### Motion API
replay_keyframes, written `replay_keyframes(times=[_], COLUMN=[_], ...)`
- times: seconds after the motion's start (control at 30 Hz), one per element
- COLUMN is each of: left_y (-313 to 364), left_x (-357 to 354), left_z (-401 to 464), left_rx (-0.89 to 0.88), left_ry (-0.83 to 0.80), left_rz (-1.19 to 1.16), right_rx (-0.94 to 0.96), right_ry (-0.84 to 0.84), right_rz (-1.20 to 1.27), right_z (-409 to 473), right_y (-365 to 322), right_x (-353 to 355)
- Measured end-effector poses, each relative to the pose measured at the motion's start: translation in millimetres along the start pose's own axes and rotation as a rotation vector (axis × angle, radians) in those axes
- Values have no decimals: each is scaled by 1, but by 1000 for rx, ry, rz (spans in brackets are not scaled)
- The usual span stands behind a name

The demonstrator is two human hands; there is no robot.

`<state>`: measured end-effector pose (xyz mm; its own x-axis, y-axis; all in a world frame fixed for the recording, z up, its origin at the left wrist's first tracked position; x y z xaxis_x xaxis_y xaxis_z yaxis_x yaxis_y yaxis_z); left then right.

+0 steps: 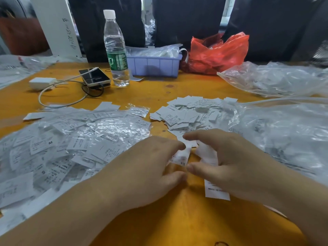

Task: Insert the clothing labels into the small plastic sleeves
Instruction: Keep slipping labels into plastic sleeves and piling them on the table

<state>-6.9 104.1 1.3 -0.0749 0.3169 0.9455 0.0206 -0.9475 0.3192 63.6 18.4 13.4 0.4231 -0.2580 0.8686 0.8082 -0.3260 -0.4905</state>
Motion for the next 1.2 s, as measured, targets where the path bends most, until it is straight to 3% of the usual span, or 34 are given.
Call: replay_keyframes(times=[0.13, 0.3, 0.57, 0.93, 1.1, 1.2], left_y=[1, 3, 2, -4, -6, -2], left_x=[6, 8, 11, 30, 34, 32], left_z=[-1, 0, -2, -9, -10, -9], left_rx=[-8, -9, 1, 23, 32, 1], left_ry=[36, 55, 68, 245, 285, 277], left_rz=[-34, -51, -118, -386, -442, -472], right_rx=[-19, 10, -10, 80, 50, 95], right_ry=[31, -86, -31, 254, 67, 61], right_rz=[-8, -17, 119, 354, 548, 482], right_z=[-1, 2, 3, -6, -3, -5], right_y=[2, -8, -5, -7, -7, -16], right_x=[4, -11, -6, 29, 18, 18])
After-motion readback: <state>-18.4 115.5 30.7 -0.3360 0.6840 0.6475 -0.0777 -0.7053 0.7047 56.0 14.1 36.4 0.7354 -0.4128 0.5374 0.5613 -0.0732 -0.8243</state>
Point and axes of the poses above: each hand's wrist, its own z-axis towards the middle knuckle, its own x-axis out of the back of the hand, y = z × x, the point moved 10 cm from there along z, towards the middle knuckle, and after that the axes turned 7 degrees about -y, right-handed, at the moved point
